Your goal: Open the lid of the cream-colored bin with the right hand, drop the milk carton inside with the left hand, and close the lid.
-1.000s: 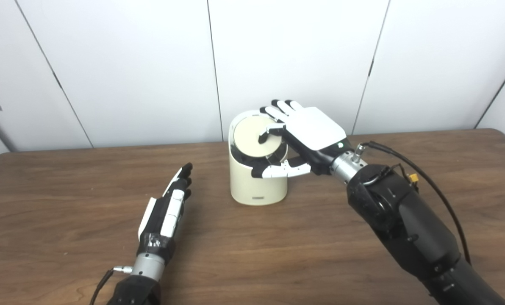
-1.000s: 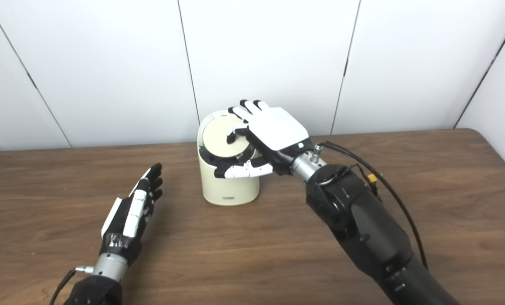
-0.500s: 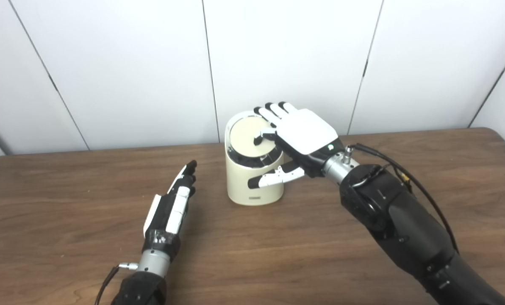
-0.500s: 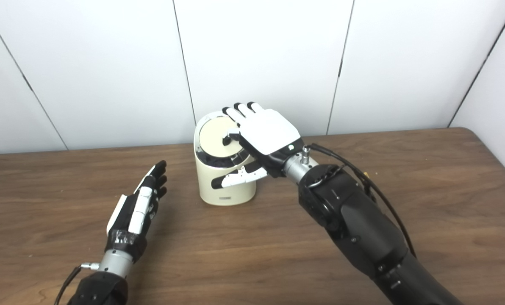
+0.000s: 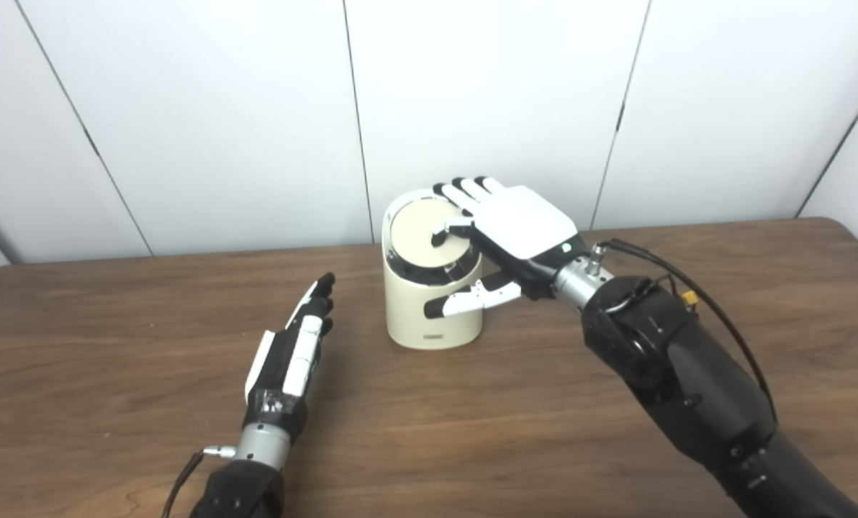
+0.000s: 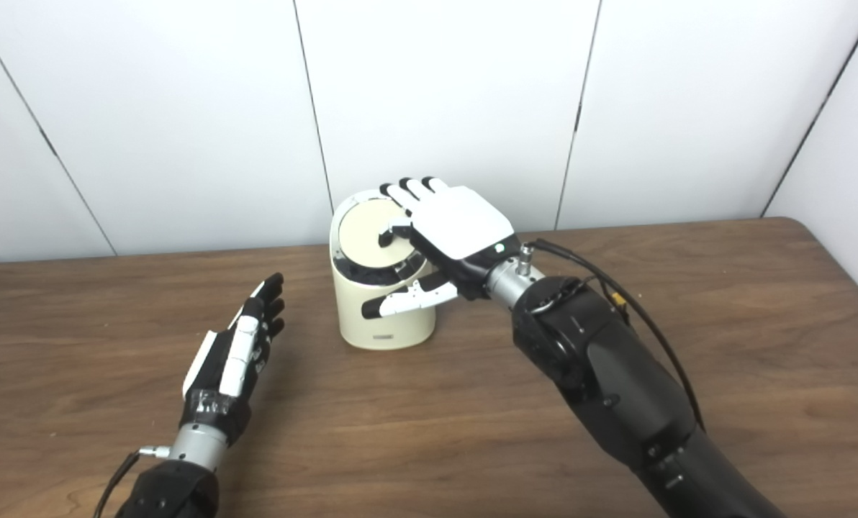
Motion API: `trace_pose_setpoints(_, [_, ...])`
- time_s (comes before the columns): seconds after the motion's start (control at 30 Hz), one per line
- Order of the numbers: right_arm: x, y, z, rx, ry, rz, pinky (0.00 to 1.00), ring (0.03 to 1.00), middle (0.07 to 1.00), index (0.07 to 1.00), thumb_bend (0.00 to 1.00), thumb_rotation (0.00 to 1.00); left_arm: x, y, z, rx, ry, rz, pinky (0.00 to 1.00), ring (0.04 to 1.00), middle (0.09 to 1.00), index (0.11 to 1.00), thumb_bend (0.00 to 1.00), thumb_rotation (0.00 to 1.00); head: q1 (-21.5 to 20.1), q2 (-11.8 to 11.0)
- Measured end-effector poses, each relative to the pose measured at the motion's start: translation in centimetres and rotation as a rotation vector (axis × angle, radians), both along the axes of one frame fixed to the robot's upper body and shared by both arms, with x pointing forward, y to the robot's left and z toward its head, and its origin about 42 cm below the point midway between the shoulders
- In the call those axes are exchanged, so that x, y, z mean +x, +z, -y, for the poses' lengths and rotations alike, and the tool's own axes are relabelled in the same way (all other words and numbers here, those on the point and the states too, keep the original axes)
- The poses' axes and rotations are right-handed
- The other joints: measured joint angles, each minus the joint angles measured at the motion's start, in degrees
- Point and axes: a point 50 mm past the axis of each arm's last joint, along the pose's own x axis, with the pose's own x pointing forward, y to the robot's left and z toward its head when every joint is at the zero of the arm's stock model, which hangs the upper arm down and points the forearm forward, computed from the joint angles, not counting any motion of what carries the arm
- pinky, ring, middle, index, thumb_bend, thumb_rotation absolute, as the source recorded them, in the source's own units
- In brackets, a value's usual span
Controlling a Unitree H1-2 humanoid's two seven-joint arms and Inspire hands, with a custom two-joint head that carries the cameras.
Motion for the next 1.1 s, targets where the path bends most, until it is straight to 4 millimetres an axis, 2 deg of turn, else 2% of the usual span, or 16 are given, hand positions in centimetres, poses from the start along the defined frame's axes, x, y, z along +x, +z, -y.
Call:
trace_pose_setpoints(0.13, [0.0,-0.1,0.4,0.119,-0.019,-0.056,1.00,1.000,1.000,0.873,0.58,1.00,0.0,0.0,-0.1,-0.001,0.002,0.000,1.00,1.000,1.000,1.000,0.72,0.92,-0.1,-0.2])
trace_pose_setpoints(0.27, [0.5,0.4,1.3,0.218,-0.089,-0.078,0.97,1.000,1.000,0.951,0.58,1.00,0.1,0.0,0.1,-0.006,0.000,0.001,1.00,1.000,1.000,1.000,0.73,0.91,-0.1,-0.3])
trace_pose_setpoints(0.4, [0.9,0.8,2.7,0.294,-0.141,-0.091,0.91,1.000,0.997,0.945,0.58,1.00,0.1,-0.1,-0.1,-0.005,0.005,-0.002,1.00,1.000,1.000,1.000,0.74,0.89,0.0,-0.5])
trace_pose_setpoints(0.53, [0.9,0.3,3.1,0.330,-0.151,-0.138,0.90,1.000,0.999,0.952,0.60,1.00,0.1,-0.1,0.0,-0.012,0.014,0.003,1.00,1.000,1.000,1.000,0.73,0.88,0.2,-0.7])
trace_pose_setpoints(0.67, [0.1,-1.7,4.0,0.374,-0.170,-0.195,0.92,1.000,1.000,0.968,0.60,1.00,0.1,0.0,0.1,-0.013,0.019,0.017,0.99,1.000,1.000,1.000,0.70,0.91,0.1,-0.9])
trace_pose_setpoints(0.87, [-1.6,-5.1,6.7,0.501,-0.240,-0.296,0.90,0.999,0.999,0.987,0.58,1.00,0.1,0.1,-0.8,-0.003,0.039,0.035,0.99,1.000,1.000,1.000,0.67,0.90,0.1,-1.1])
trace_pose_setpoints(0.97, [-2.8,-6.4,7.6,0.558,-0.265,-0.317,0.89,0.984,0.995,0.988,0.56,1.00,0.0,0.0,-1.3,0.000,0.049,0.033,1.00,1.000,1.000,1.000,0.66,0.89,-0.4,-1.1])
trace_pose_setpoints(1.1, [-4.9,-8.0,8.3,0.663,-0.281,-0.350,0.88,0.969,0.993,0.989,0.59,1.00,-0.7,-0.3,-2.6,0.010,0.065,0.029,1.00,1.000,1.000,1.000,0.65,0.90,-0.5,-1.1])
